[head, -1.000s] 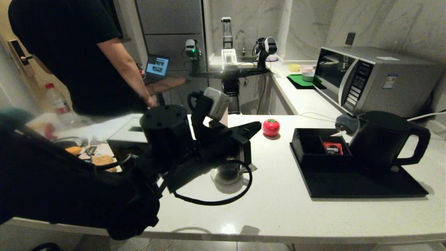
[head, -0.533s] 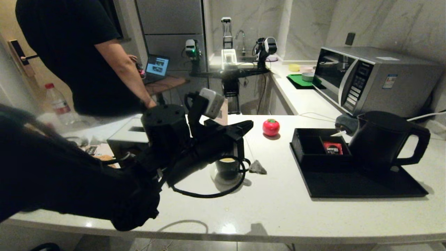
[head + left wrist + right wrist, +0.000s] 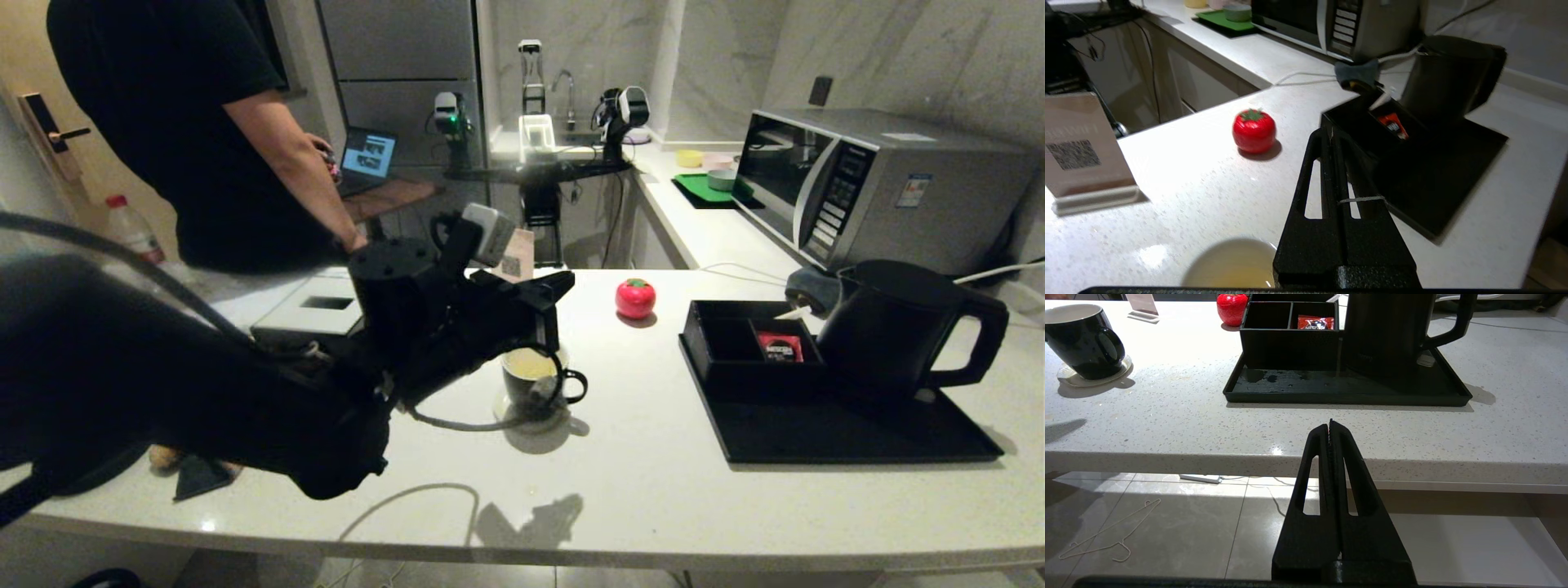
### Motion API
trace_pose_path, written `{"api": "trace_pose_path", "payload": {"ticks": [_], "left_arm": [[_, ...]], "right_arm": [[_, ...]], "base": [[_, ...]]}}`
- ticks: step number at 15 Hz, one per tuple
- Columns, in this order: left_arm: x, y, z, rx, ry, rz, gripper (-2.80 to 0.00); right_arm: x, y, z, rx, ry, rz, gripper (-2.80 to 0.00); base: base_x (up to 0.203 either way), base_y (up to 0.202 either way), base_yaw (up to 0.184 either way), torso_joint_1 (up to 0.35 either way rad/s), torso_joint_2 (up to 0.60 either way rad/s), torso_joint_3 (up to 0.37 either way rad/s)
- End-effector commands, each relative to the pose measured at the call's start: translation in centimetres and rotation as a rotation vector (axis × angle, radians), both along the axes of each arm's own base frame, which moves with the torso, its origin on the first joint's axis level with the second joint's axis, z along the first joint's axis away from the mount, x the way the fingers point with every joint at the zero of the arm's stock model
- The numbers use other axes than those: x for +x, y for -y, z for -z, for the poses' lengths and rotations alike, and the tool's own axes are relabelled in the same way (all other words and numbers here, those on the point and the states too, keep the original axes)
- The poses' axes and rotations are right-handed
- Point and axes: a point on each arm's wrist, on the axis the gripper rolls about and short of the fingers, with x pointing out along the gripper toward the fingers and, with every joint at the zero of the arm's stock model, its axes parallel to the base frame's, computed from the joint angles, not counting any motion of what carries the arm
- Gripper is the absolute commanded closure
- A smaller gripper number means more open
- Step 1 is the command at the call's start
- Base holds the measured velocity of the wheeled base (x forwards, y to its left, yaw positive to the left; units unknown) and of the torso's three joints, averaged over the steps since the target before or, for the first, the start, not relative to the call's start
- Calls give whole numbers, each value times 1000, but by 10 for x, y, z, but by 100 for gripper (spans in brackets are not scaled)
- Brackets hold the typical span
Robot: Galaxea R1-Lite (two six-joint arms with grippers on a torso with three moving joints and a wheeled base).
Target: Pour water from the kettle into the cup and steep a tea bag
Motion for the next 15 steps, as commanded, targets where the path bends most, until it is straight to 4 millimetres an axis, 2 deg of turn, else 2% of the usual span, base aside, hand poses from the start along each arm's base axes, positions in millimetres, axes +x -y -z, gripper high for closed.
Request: {"api": "trace_pose_path", "payload": {"ticks": [1, 9, 15], "left_arm": [[17, 2, 7, 0, 8, -20, 0], [45, 10, 27, 16, 5, -45, 0], [54, 8, 39, 15, 6, -68, 0]], "right_arm": [[0, 0, 0, 0, 0, 0, 0], [0, 0, 0, 0, 0, -2, 0], [0, 0, 0, 0, 0, -1, 0]], "base": [[0, 0, 0, 0, 0, 0], [0, 0, 0, 0, 0, 0], [0, 0, 0, 0, 0, 0]]}}
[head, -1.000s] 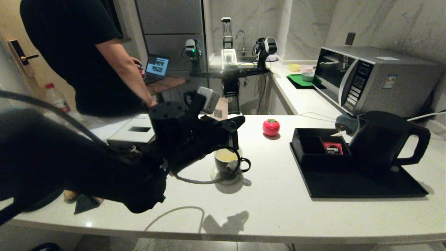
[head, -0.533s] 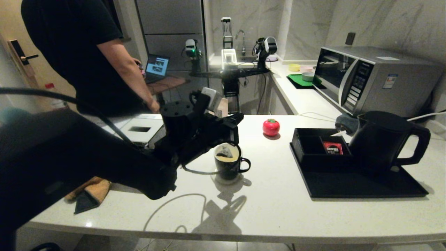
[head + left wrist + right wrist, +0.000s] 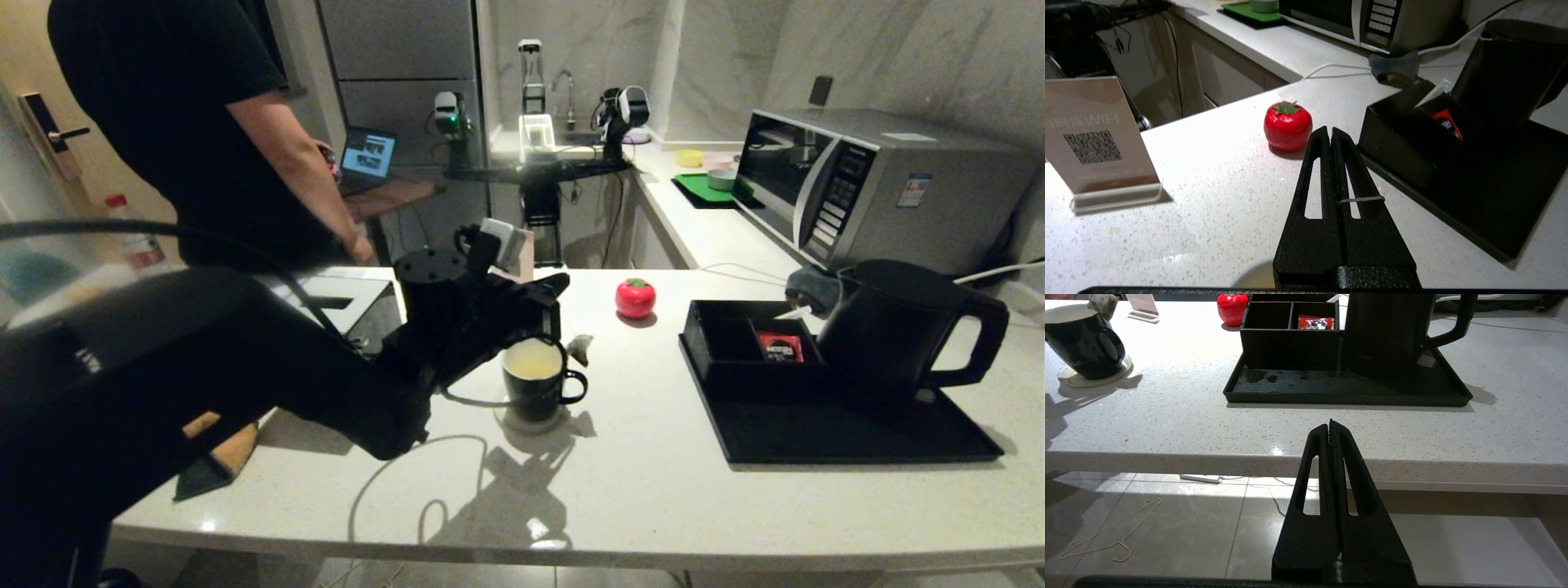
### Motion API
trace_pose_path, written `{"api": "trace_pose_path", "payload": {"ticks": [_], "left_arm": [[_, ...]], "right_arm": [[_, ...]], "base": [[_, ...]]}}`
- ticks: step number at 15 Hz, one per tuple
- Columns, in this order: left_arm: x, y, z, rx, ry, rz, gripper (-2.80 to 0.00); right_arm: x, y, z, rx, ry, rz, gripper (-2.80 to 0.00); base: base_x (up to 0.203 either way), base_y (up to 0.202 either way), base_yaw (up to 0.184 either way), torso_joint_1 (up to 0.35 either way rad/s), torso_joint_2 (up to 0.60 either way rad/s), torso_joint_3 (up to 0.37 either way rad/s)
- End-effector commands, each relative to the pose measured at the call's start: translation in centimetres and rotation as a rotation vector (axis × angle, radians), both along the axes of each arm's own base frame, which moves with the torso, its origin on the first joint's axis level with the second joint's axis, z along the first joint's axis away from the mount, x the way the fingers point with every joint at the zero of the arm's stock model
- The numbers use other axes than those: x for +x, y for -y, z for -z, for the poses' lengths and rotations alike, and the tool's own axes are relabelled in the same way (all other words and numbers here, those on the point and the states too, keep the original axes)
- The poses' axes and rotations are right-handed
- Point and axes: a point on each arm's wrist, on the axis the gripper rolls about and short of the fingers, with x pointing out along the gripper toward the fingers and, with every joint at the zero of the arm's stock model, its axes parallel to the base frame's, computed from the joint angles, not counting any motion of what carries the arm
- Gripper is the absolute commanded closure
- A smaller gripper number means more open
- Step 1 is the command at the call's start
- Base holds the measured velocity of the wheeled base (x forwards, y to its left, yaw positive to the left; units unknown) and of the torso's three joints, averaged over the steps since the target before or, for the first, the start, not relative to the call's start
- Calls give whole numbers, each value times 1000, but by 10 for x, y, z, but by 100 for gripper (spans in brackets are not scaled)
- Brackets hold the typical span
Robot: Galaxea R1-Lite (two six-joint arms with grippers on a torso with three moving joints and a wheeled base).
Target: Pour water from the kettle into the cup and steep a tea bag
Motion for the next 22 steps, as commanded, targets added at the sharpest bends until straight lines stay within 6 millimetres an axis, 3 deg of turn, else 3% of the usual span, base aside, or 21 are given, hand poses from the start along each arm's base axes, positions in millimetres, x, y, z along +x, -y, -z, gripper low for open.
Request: {"api": "trace_pose_path", "payload": {"ticks": [1, 16, 22], "left_arm": [[5, -1, 7, -11, 15, -9, 0], [10, -18, -9, -35, 55, -51, 0], [13, -20, 15, -12, 20, -62, 0]], "right_arm": [[0, 0, 0, 0, 0, -1, 0], [0, 0, 0, 0, 0, -1, 0], [0, 0, 0, 0, -2, -1, 0]], "base": [[0, 0, 0, 0, 0, 0], [0, 0, 0, 0, 0, 0], [0, 0, 0, 0, 0, 0]]}}
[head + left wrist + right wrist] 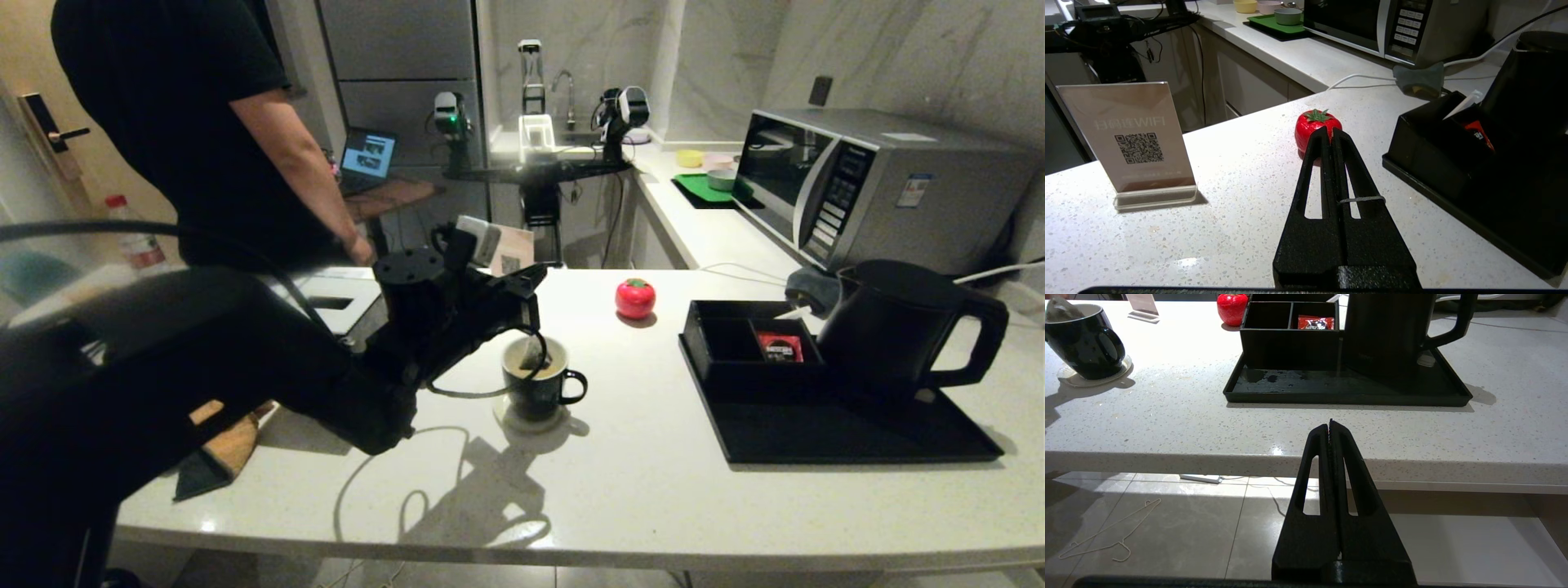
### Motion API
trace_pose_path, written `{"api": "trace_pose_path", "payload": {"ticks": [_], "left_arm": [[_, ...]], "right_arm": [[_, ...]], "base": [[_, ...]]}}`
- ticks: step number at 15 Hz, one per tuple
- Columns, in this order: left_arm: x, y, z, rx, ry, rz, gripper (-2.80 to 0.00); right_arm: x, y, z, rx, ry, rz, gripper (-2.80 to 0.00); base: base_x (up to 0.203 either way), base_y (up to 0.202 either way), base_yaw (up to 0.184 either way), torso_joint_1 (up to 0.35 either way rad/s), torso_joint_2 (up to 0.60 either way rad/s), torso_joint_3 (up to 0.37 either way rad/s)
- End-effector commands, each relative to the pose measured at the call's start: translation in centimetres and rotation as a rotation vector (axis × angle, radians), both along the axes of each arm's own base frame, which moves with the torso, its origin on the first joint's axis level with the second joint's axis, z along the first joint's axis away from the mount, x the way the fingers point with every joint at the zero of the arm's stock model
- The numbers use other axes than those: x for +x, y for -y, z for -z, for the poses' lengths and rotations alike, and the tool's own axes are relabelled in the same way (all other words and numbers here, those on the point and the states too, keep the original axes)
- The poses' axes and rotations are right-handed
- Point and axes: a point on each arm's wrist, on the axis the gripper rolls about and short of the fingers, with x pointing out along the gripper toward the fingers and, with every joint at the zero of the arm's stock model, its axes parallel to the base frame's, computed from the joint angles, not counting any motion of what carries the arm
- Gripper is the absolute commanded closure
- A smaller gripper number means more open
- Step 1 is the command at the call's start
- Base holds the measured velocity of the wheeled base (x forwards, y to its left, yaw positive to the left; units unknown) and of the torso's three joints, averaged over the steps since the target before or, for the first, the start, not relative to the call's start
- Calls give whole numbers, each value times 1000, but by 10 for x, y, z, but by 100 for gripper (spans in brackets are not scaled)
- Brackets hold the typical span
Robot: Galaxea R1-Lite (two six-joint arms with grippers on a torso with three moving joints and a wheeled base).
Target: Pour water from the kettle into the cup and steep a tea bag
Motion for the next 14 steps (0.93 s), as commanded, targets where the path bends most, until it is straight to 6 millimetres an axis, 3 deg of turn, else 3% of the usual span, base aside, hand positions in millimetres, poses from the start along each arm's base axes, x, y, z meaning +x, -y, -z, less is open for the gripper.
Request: {"api": "trace_pose_path", "payload": {"ticks": [1, 9, 14], "left_arm": [[2, 0, 16, 10, -19, 0, 0], [0, 0, 58, 36, -69, 0, 0], [-3, -2, 64, 43, -80, 1, 0]], "right_arm": [[0, 0, 0, 0, 0, 0, 0], [0, 0, 0, 0, 0, 0, 0], [0, 0, 0, 0, 0, 0, 0]], "base": [[0, 0, 0, 0, 0, 0], [0, 0, 0, 0, 0, 0], [0, 0, 0, 0, 0, 0]]}}
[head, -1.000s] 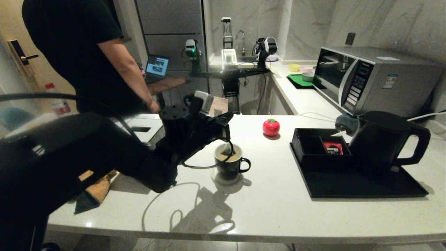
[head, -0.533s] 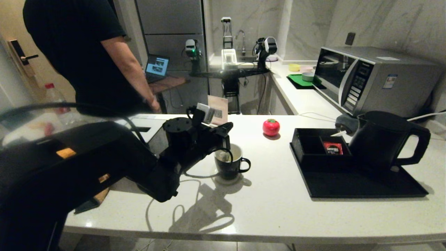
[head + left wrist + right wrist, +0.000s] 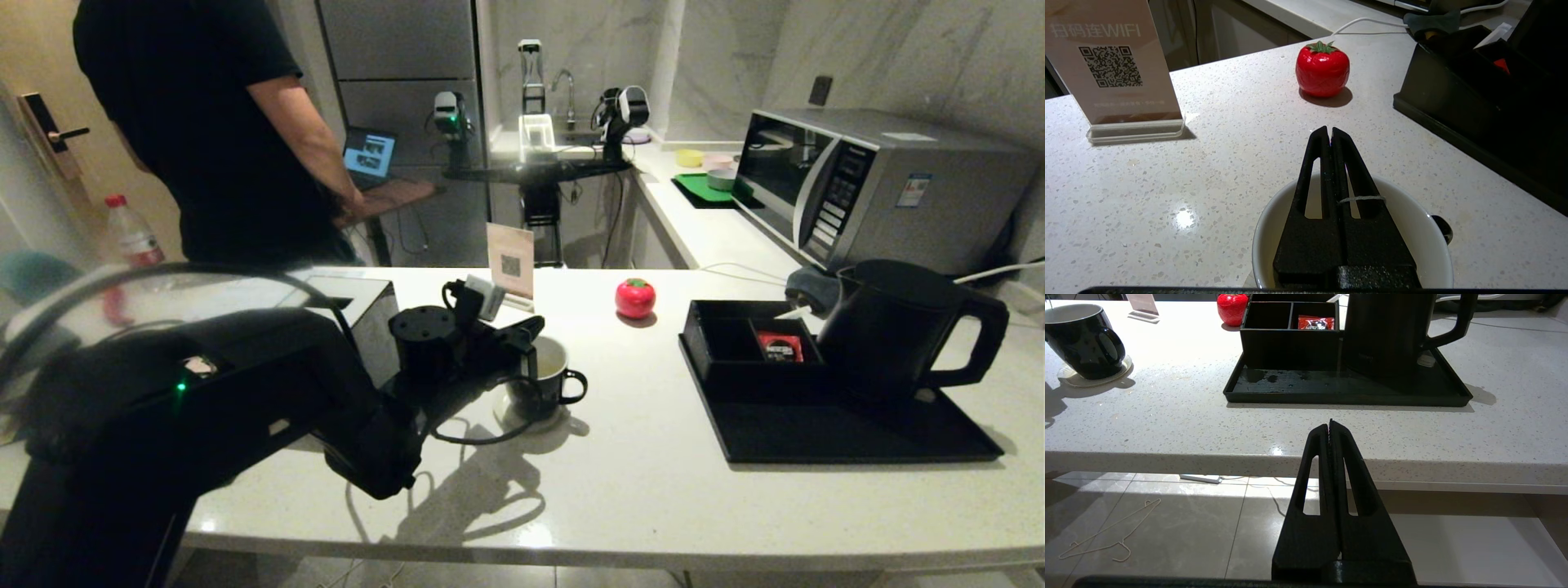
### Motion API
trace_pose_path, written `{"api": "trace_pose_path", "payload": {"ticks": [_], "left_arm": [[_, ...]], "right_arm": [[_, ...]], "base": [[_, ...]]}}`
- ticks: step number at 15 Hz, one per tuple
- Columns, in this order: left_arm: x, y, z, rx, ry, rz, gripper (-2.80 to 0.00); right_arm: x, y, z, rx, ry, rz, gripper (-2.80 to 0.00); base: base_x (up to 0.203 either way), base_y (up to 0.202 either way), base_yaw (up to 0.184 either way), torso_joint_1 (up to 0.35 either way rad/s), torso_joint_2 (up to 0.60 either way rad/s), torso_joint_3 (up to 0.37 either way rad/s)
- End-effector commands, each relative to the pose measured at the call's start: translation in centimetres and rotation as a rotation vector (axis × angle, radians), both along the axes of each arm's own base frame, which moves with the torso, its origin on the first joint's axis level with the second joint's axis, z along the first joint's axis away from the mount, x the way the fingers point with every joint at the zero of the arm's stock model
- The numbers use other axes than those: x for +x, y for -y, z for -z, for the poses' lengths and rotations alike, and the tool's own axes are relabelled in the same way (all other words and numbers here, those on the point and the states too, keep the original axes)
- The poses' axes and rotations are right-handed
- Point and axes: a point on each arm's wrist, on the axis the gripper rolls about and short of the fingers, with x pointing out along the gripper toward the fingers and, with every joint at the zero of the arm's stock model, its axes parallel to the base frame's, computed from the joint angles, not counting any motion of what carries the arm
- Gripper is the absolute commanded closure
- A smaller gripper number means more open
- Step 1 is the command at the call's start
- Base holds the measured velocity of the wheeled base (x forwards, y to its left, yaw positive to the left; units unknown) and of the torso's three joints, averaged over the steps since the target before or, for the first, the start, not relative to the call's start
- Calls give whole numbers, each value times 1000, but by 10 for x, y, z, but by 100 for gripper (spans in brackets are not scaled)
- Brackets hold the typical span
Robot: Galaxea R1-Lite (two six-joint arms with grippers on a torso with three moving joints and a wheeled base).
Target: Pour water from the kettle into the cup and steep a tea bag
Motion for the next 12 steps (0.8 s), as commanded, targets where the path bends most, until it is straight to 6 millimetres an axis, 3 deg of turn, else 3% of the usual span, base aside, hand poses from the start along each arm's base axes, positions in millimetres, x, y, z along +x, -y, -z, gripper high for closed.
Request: {"api": "trace_pose_path", "payload": {"ticks": [1, 4, 9, 12], "left_arm": [[0, 1, -4, -10, 15, 4, 0], [-3, 2, -20, -29, 48, 10, 0], [-15, -2, -64, -80, 138, 21, 0], [-19, -4, -76, -89, 165, 22, 0]], "right_arm": [[0, 0, 0, 0, 0, 0, 0], [0, 0, 0, 0, 0, 0, 0], [0, 0, 0, 0, 0, 0, 0], [0, 0, 0, 0, -2, 0, 0]], "base": [[0, 0, 0, 0, 0, 0], [0, 0, 0, 0, 0, 0], [0, 0, 0, 0, 0, 0], [0, 0, 0, 0, 0, 0]]}}
